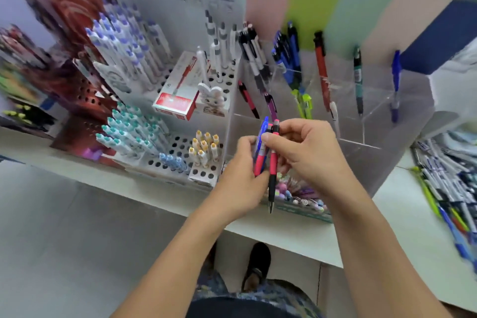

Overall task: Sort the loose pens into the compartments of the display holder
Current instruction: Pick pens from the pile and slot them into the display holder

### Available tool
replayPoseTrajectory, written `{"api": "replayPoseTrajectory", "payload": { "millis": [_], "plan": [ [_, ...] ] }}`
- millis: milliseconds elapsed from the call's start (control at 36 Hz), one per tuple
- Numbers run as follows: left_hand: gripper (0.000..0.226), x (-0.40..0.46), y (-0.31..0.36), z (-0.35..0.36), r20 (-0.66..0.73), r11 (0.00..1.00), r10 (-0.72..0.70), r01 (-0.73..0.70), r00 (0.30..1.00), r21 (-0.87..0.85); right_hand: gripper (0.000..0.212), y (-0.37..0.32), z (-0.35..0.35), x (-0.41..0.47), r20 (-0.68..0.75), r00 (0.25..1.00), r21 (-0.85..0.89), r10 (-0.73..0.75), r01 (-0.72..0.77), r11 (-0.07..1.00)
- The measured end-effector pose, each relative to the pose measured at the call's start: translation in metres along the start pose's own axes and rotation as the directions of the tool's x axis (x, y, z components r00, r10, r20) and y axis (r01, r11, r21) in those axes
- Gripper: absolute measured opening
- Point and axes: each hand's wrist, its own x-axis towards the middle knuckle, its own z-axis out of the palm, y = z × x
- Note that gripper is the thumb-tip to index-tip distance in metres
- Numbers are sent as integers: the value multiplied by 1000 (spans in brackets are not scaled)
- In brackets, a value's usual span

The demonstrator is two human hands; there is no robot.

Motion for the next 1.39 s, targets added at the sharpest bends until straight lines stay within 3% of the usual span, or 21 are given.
{"api": "replayPoseTrajectory", "payload": {
  "millis": [83, 194, 250, 389, 528, 694, 778, 861, 917, 972, 1056, 1111, 1194, 1306, 1389],
  "plan": [
    [28, 13, 4, -19, 73, 964, -41, 59, 996, -261, 9, -8, -1, 6, -53, 999, 88, 4, 1, 996],
    [20, 26, 8, -44, 282, 878, -54, 180, 958, -444, 9, -16, 4, 9, -102, 995, 174, 8, 10, 985],
    [31, 29, 16, -51, 376, 818, -46, 251, 925, -518, 10, -18, 8, 11, -126, 992, 211, 23, 5, 978],
    [47, 35, 24, -51, 411, 783, -97, 324, 907, -531, 12, -21, 11, 12, -177, 984, 294, 37, 17, 956],
    [35, 42, 30, -46, 447, 785, -63, 321, 893, -530, 11, -18, 5, 12, -177, 983, 364, 54, 15, 931],
    [29, 45, 33, -38, 544, 651, -34, 432, 838, -624, 12, -14, -6, 13, -126, 988, 508, 84, -9, 861],
    [32, 45, 34, -33, 488, 677, -20, 372, 872, -636, 15, -12, -7, 13, -103, 992, 529, 79, -13, 848],
    [18, 43, 38, -30, 332, 777, 17, 197, 943, -598, 21, -11, -6, 14, -57, 996, 496, 70, -33, 868],
    [20, 41, 40, -31, 246, 819, 48, 103, 968, -564, 13, -13, -3, 14, -60, 996, 445, 61, -28, 895],
    [13, 40, 38, -36, 185, 865, 35, 63, 982, -497, 5, -17, -5, 15, -118, 991, 451, 56, 3, 893],
    [14, 38, 25, -56, 57, 876, -51, 72, 997, -477, 11, -29, -23, 19, -322, 946, 492, 25, 144, 859],
    [16, 36, 17, -68, 38, 850, -76, 85, 996, -520, 13, -37, -31, 23, -451, 887, 309, -96, 257, 916],
    [24, 29, 12, -76, 123, 786, -80, 139, 989, -603, 6, -43, -16, 36, -443, 838, -69, -320, 323, 944],
    [21, 27, 9, -79, 203, 750, -58, 177, 978, -637, 6, -34, 23, 60, -304, 799, -490, -519, 336, 805],
    [23, 26, 8, -83, 240, 746, -34, 184, 970, -640, 10, -19, 43, 76, -159, 846, -703, -509, 265, 660]
  ]
}}
